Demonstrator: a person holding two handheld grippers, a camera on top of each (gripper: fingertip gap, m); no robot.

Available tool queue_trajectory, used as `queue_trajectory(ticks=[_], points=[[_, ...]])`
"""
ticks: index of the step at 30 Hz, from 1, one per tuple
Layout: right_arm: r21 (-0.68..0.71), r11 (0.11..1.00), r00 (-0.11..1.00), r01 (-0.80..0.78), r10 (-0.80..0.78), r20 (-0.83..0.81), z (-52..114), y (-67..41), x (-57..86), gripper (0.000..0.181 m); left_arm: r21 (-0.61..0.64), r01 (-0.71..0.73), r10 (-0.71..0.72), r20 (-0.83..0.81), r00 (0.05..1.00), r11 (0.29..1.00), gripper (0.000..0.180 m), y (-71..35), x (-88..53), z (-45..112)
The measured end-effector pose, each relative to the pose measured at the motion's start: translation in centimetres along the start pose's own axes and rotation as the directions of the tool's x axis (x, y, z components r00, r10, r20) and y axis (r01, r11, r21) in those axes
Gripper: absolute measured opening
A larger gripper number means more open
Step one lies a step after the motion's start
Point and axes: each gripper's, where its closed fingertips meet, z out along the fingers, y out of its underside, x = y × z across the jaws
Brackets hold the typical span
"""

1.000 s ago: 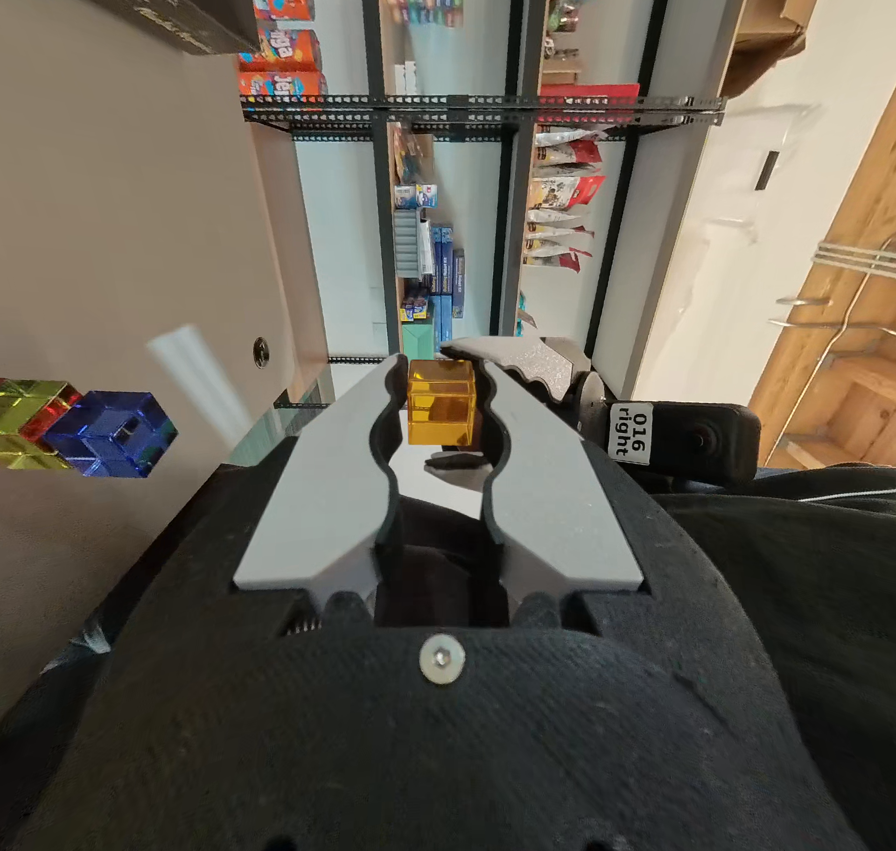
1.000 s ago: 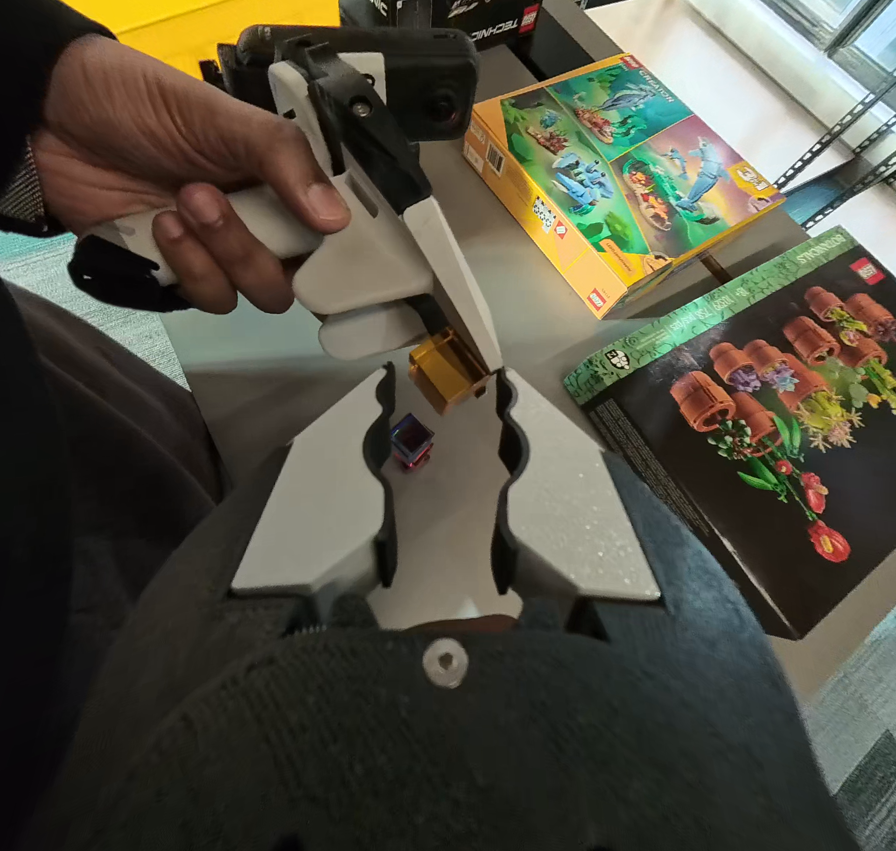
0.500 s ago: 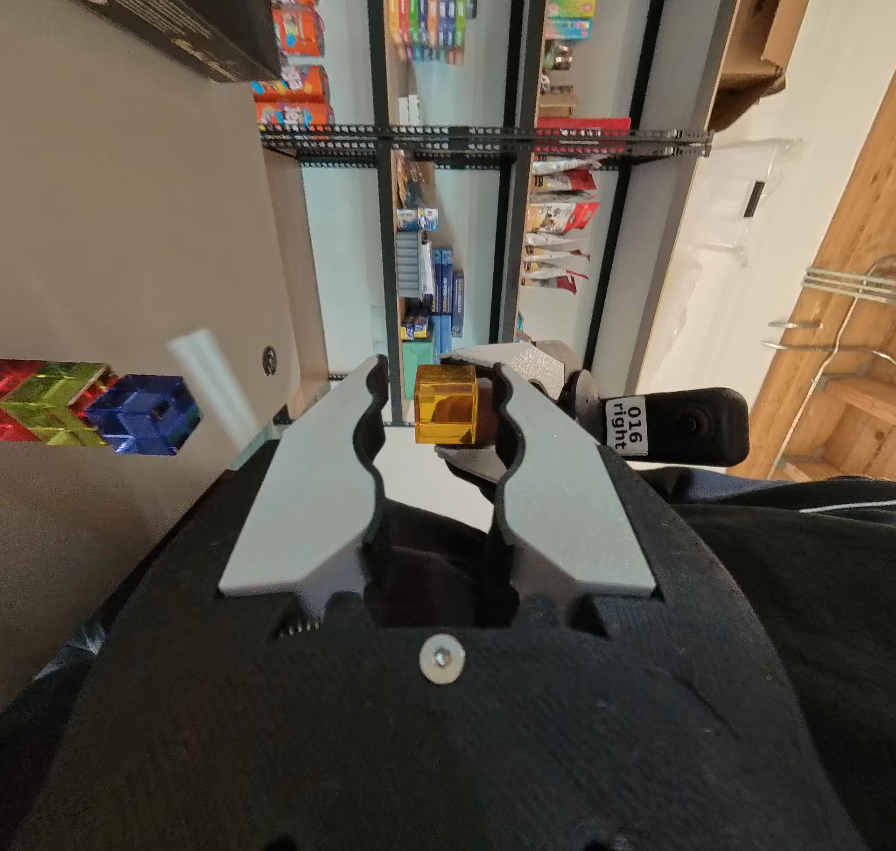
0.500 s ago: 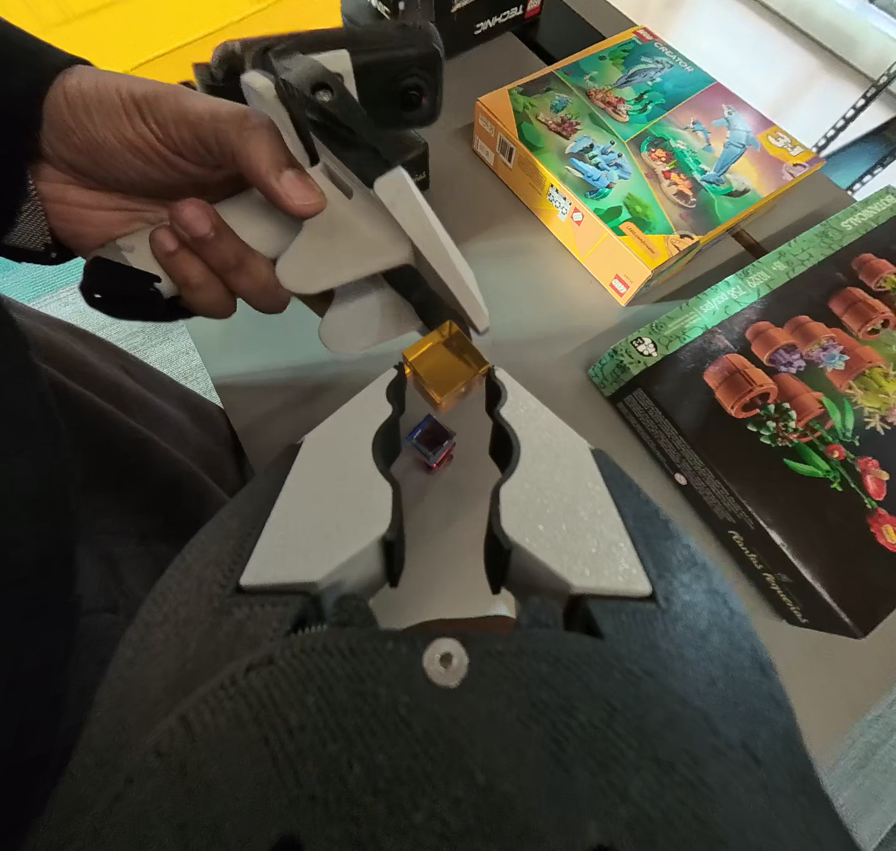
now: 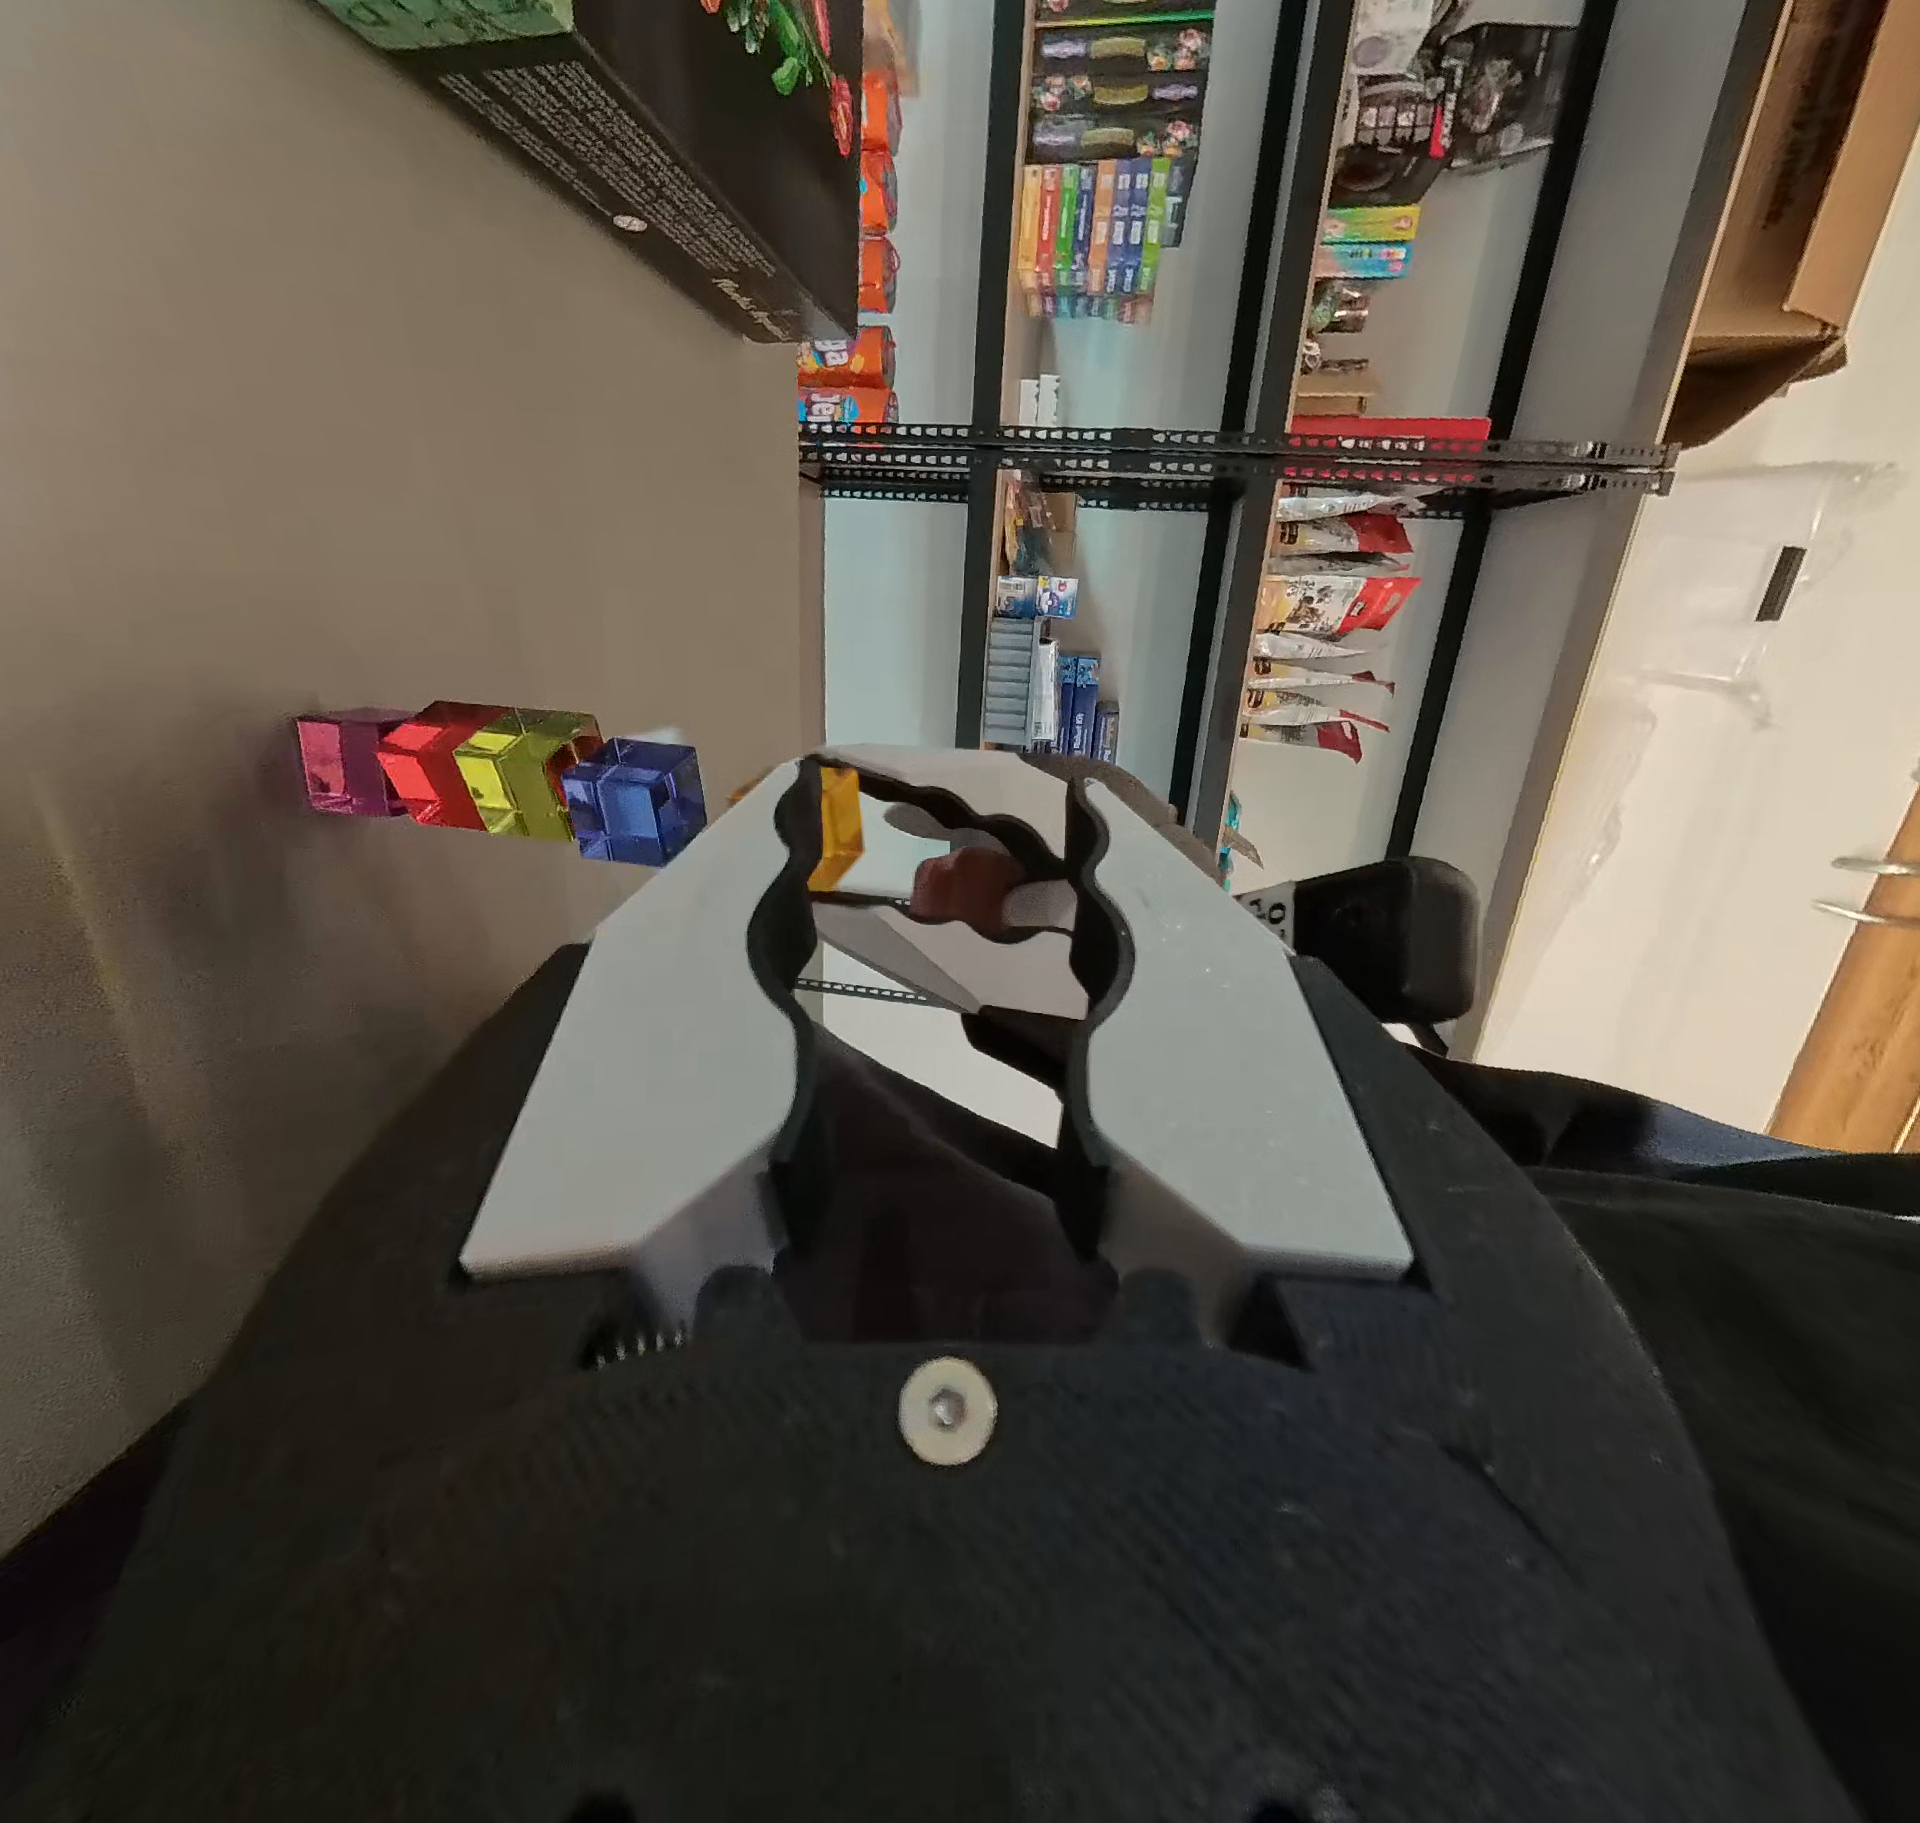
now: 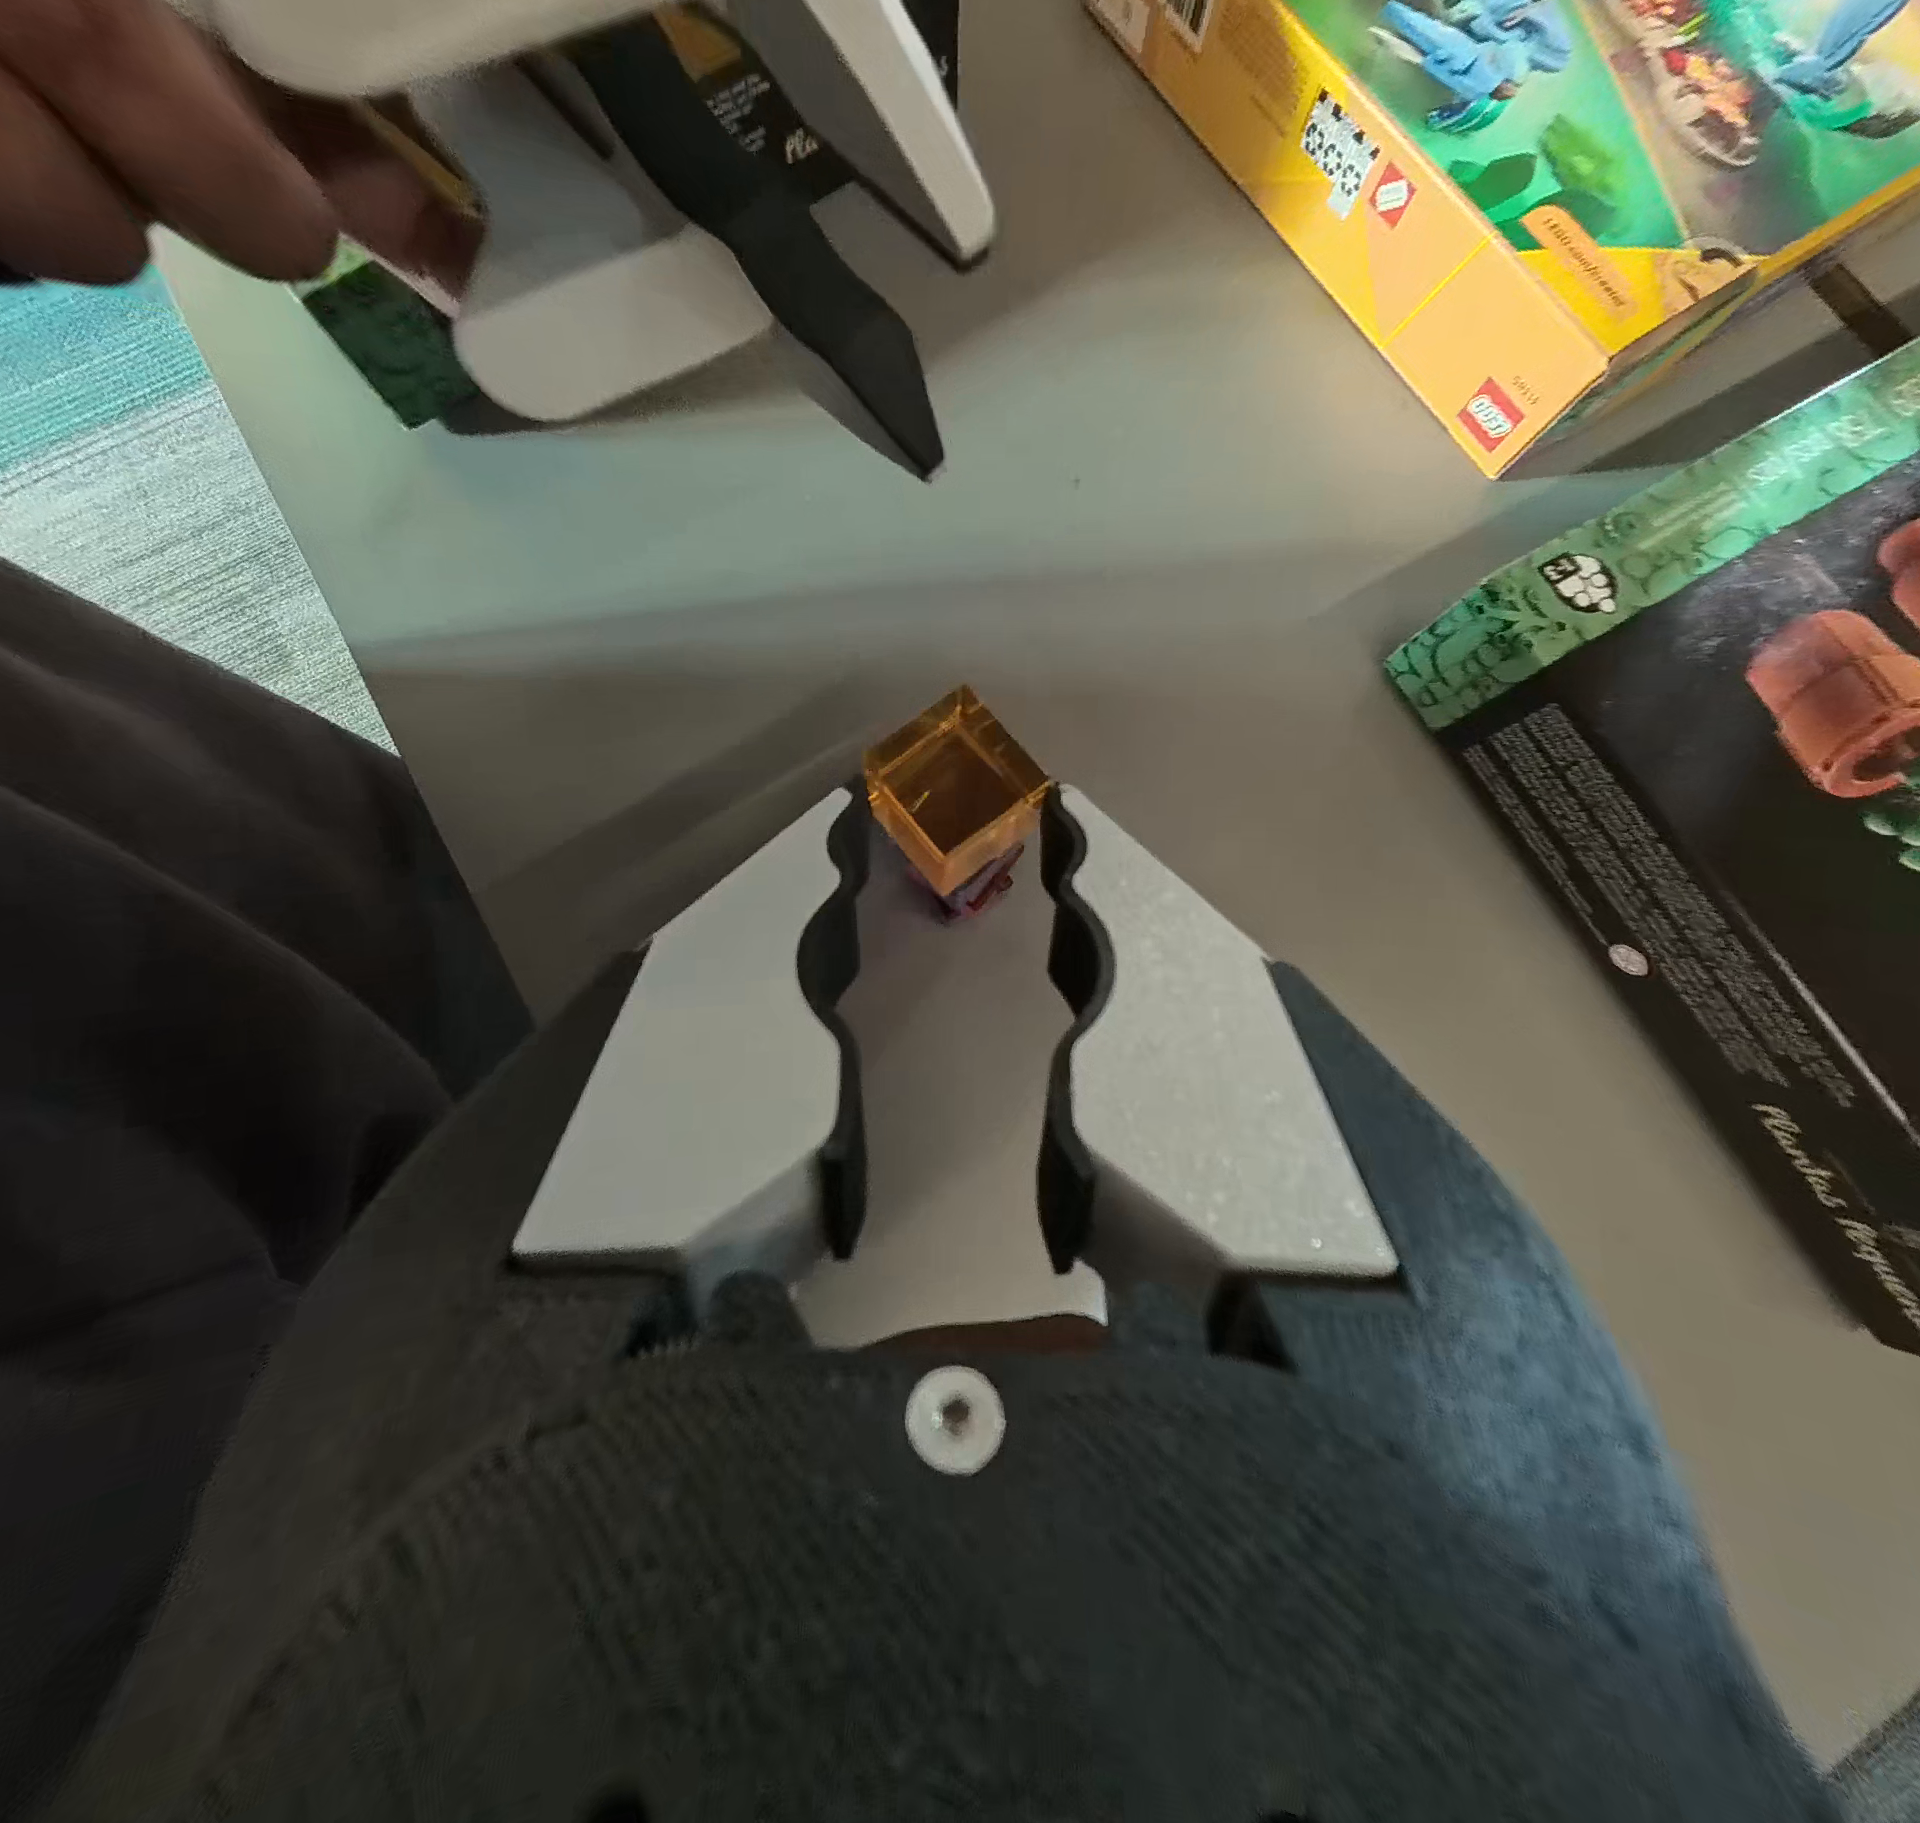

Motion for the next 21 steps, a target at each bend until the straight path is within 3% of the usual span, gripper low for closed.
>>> queue_trajectory(ticks=[16, 21], points=[[-0.013, 1.000, 1.000, -0.021, 0.022, 0.017, 1.9, 0.7, 0.2, 0.032, 0.037, 0.016, -0.016, -0.013, 1.000, 0.999, 0.044, -0.1, -0.2, -1.7], [-0.024, 0.999, 0.999, -0.036, 0.037, 0.013, 1.7, 0.9, 0.2, 0.043, 0.032, 0.014, -0.013, -0.016, 1.000, 0.999, 0.044, -0.2, -0.1, -1.5]])
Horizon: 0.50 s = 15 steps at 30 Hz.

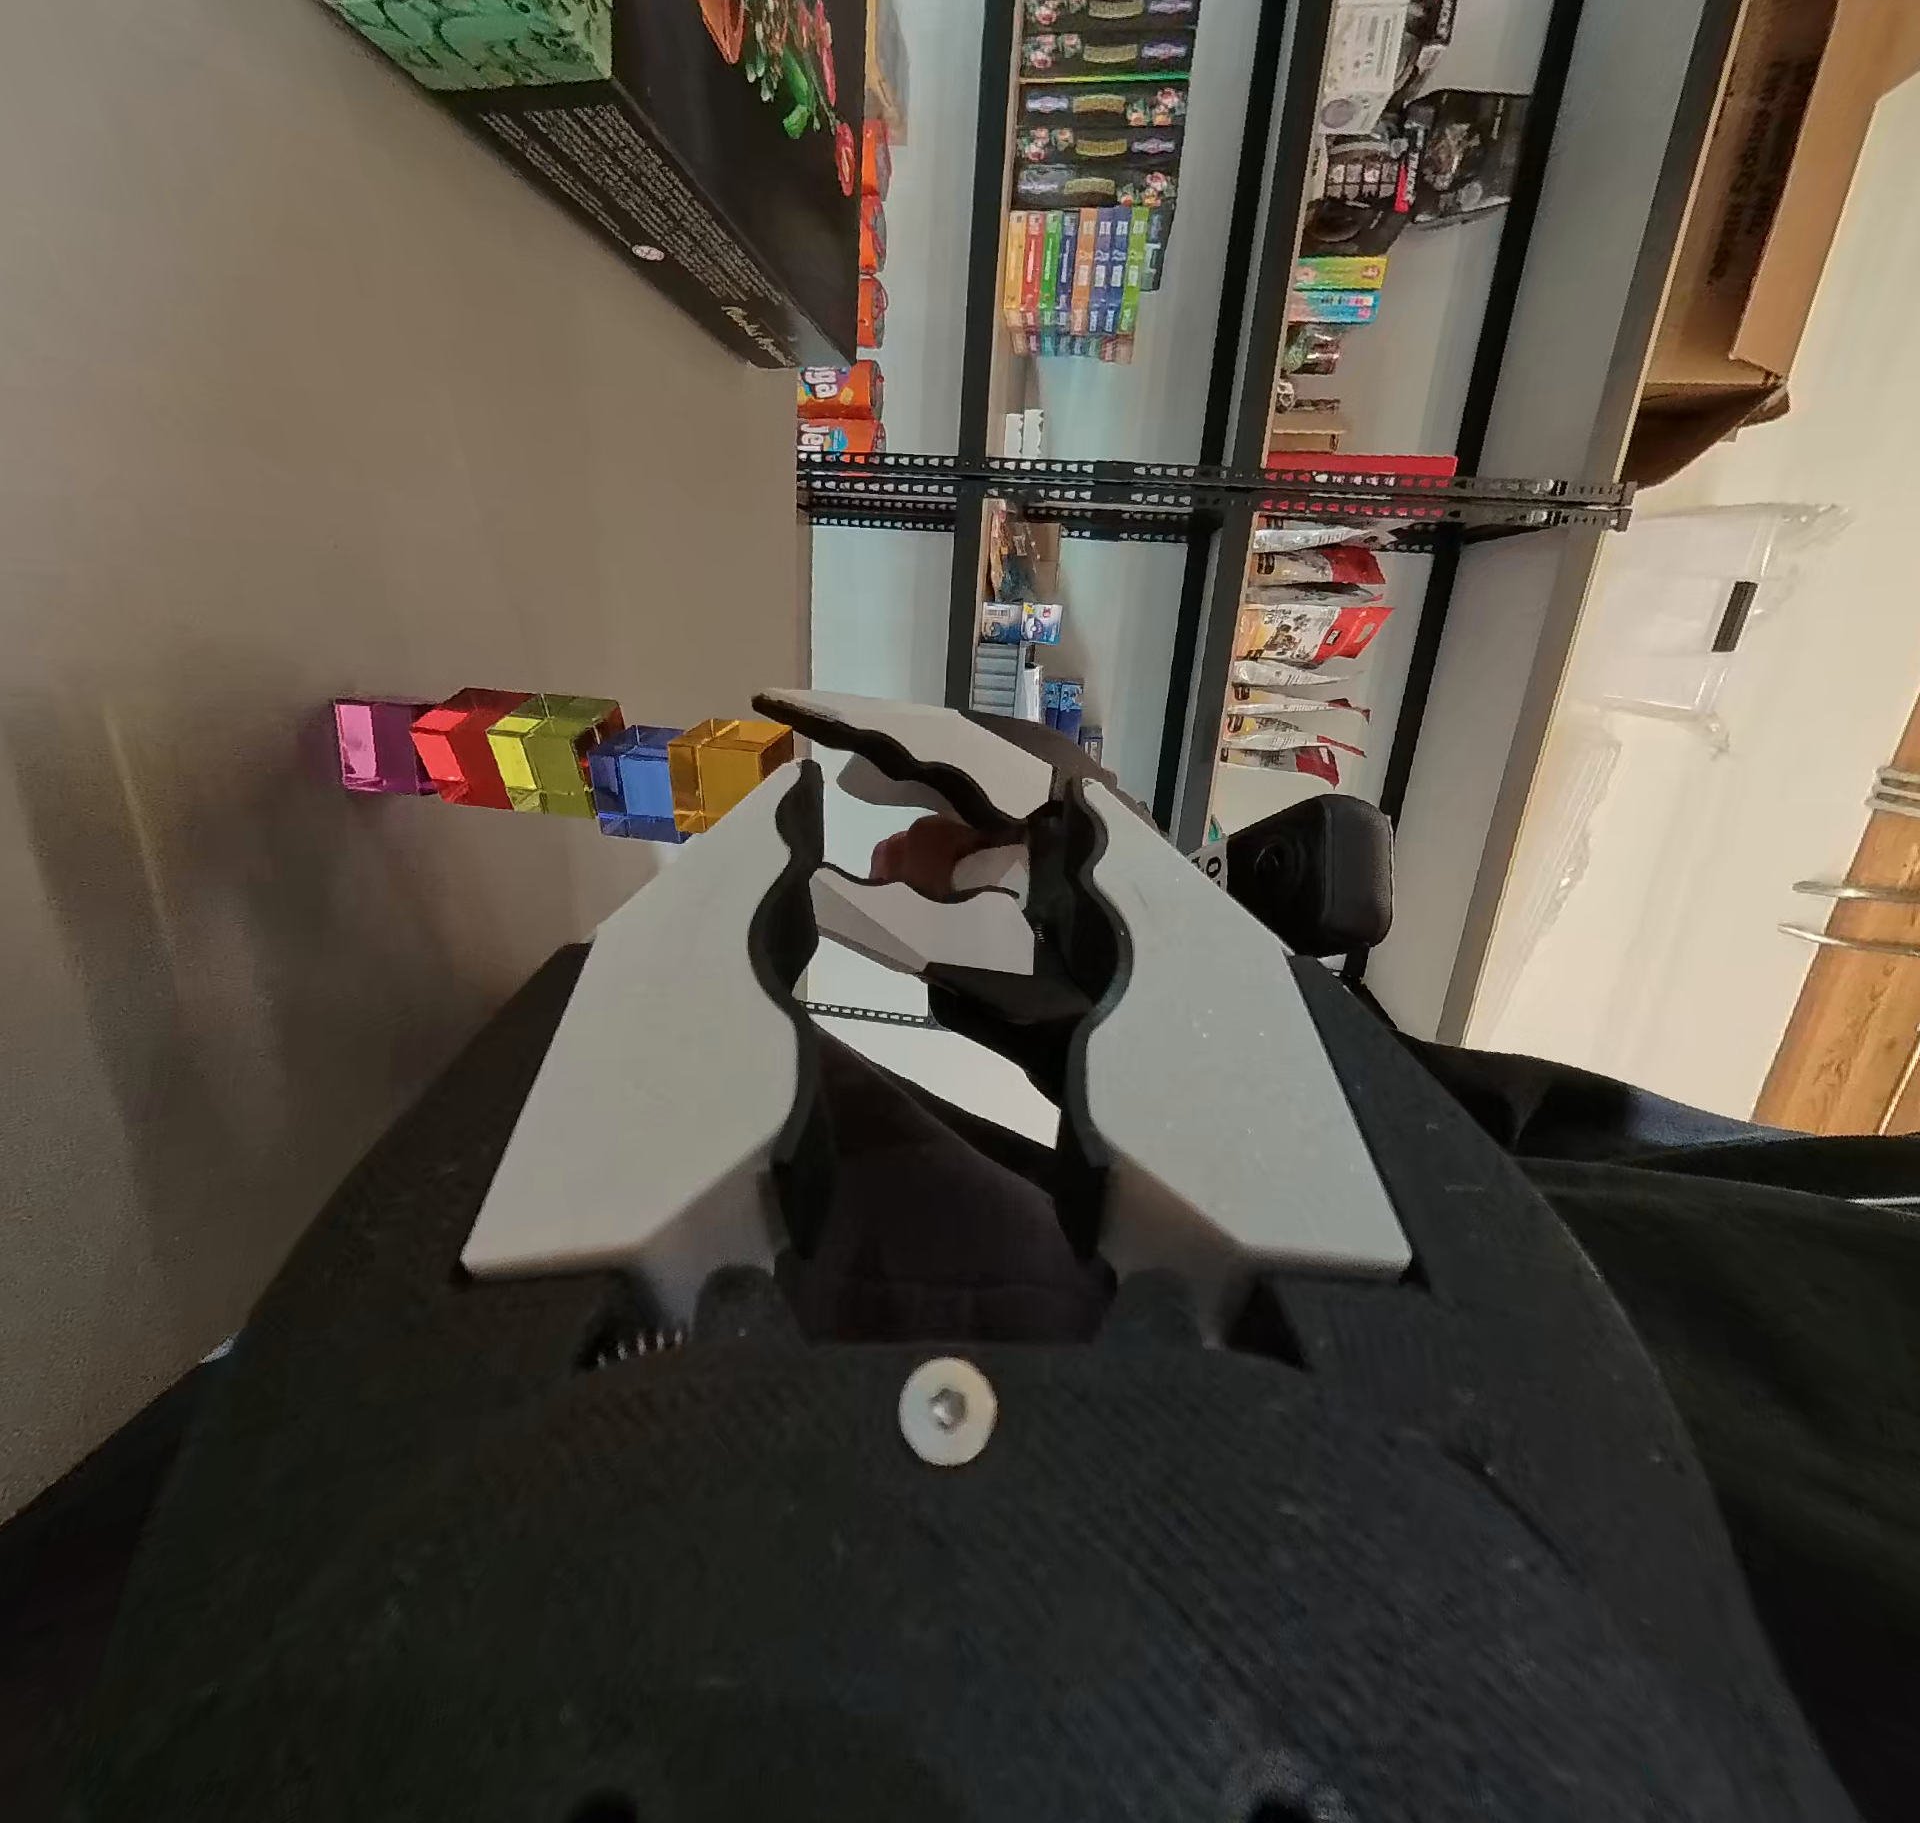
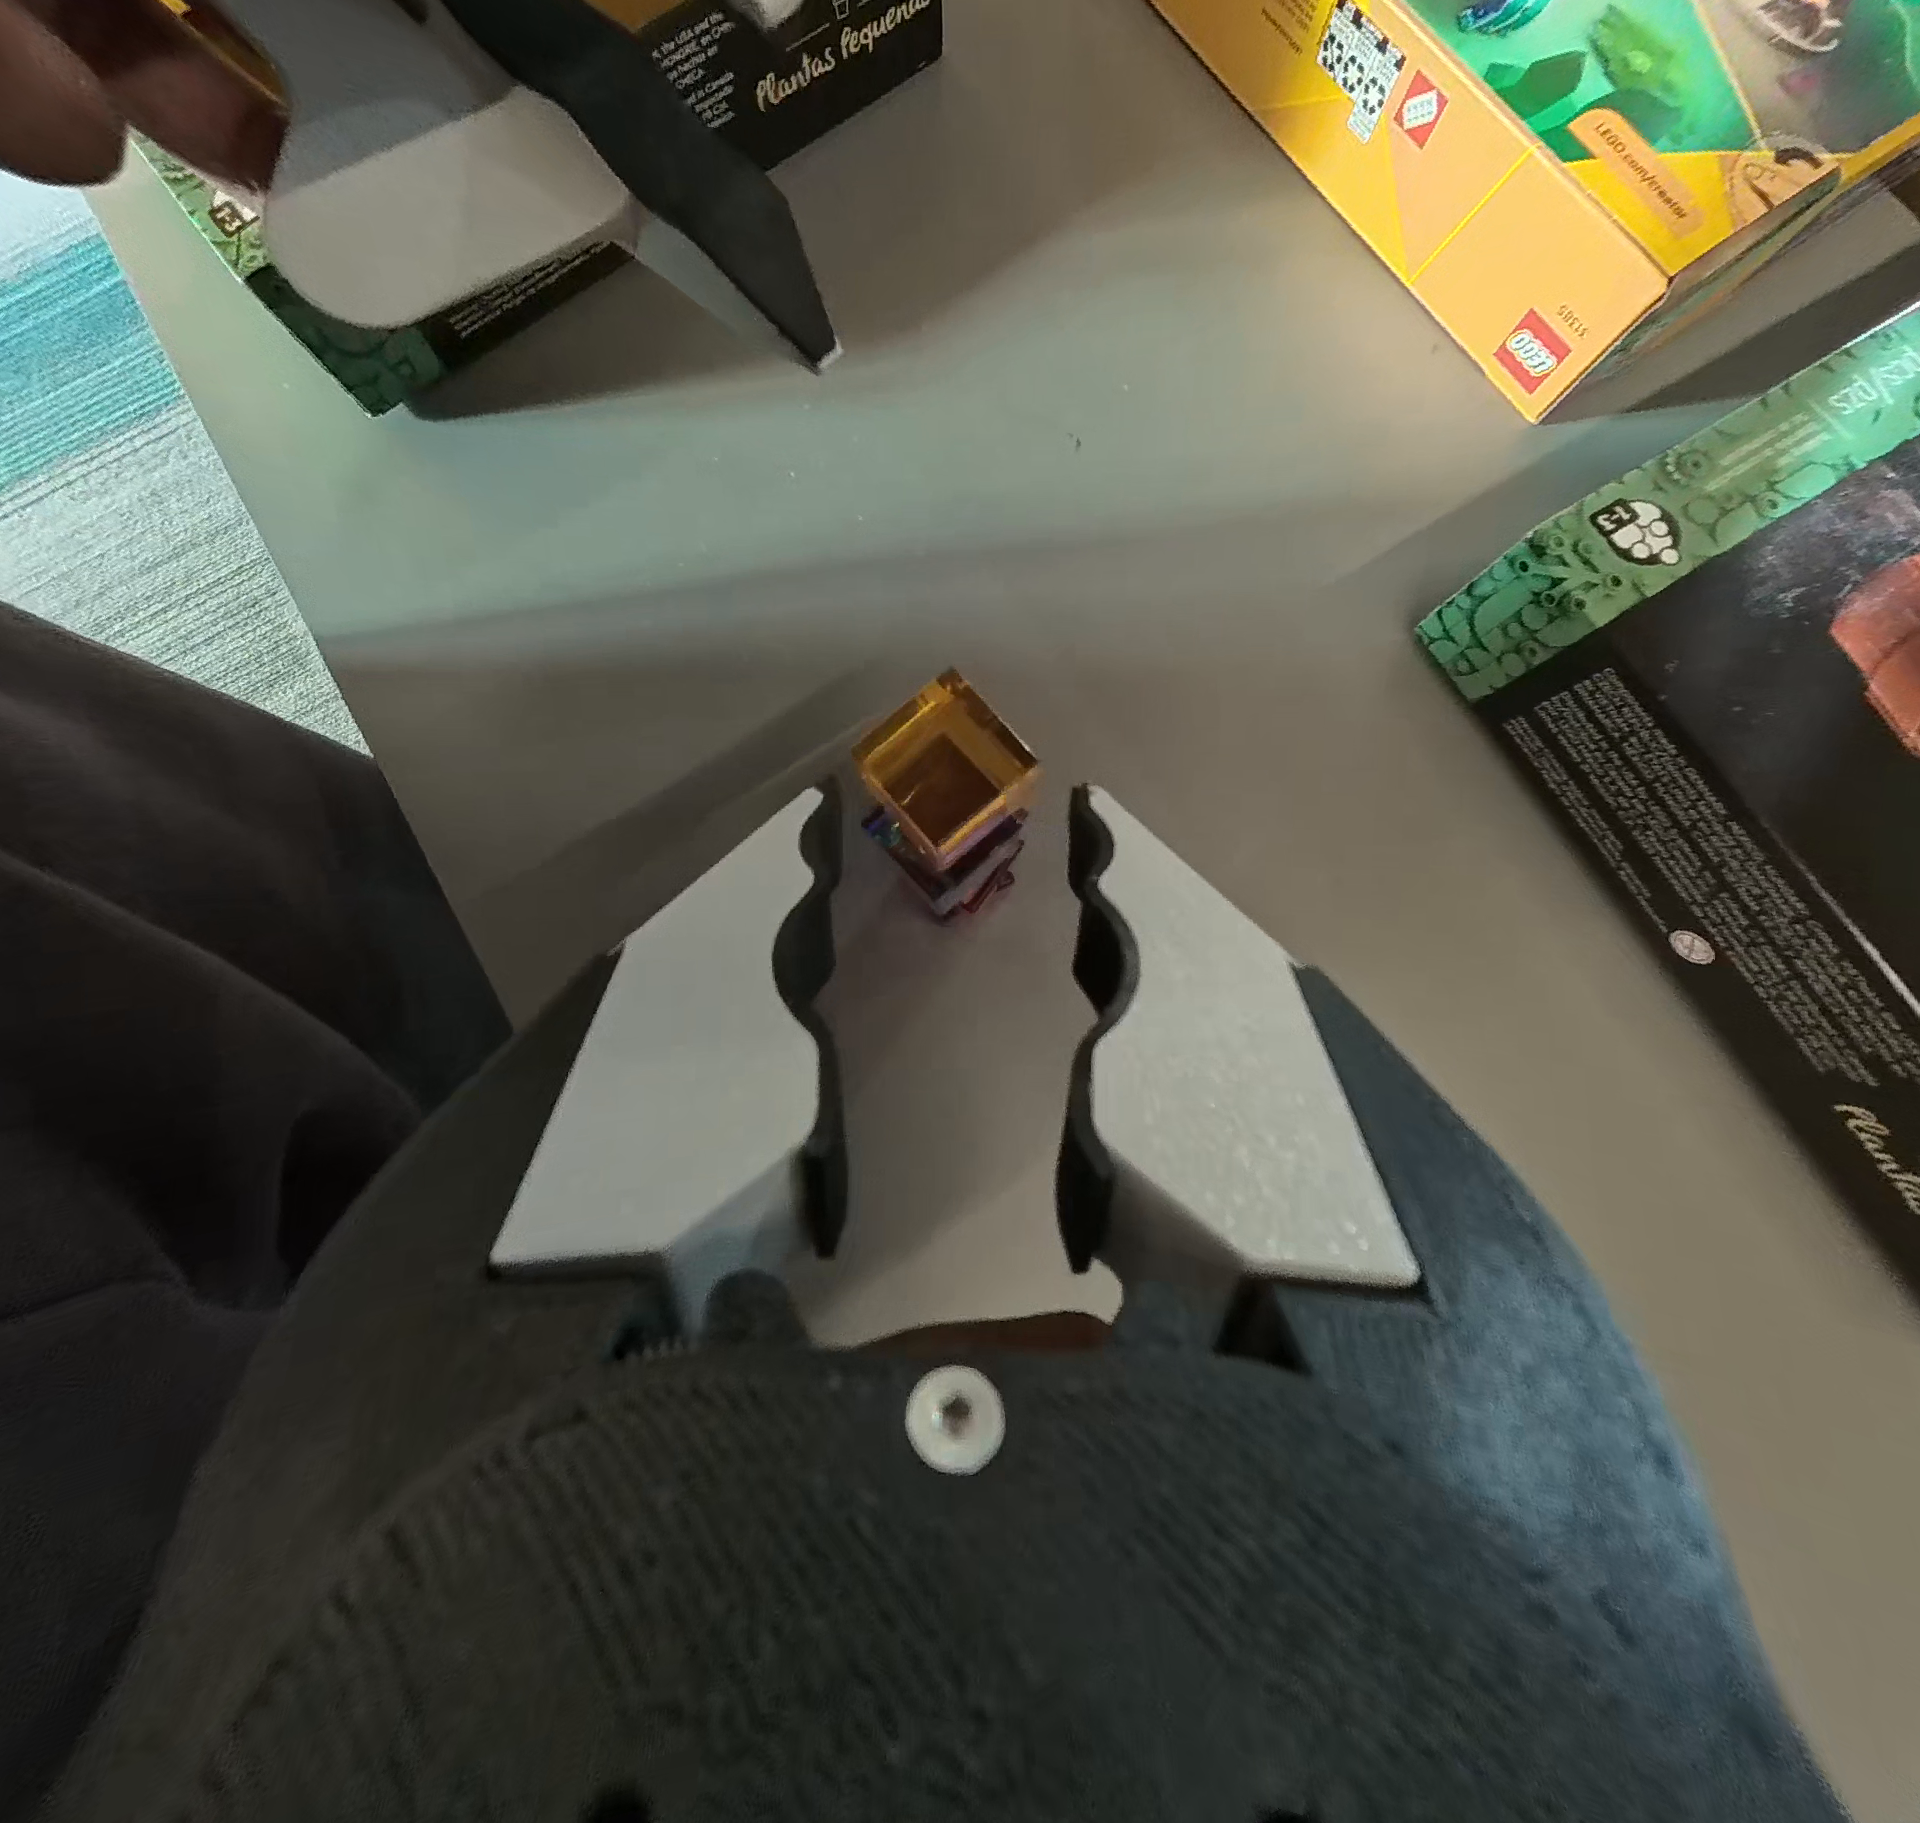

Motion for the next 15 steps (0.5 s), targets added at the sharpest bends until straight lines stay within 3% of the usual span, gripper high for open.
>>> queue_trajectory(ticks=[7, 9, 13, 15], points=[[0.001, 1.000, 1.000, -0.030, 0.030, -0.008, -1.5, 0.4, -0.1, 0.046, -0.004, -0.001, 0.001, 0.000, 1.000, 1.000, 0.044, -0.1, 0.0, 0.2], [-0.006, 1.000, 1.000, -0.026, 0.026, 0.008, -2.1, 1.1, -0.7, 0.036, 0.000, 0.000, 0.000, 0.001, 1.000, 1.000, 0.044, -0.2, -0.1, 0.1], [-0.113, 0.990, 0.993, 0.079, -0.068, 0.098, -2.0, 4.1, -3.0, 0.000, 0.008, 0.008, -0.008, -0.001, 1.000, 1.000, 0.044, -0.5, -0.3, 0.1], [-0.231, 0.957, 0.977, 0.177, -0.144, 0.154, -1.2, 6.4, -4.0, 0.000, 0.008, 0.008, -0.008, -0.002, 1.000, 1.000, 0.044, -0.5, -0.3, 0.2]])
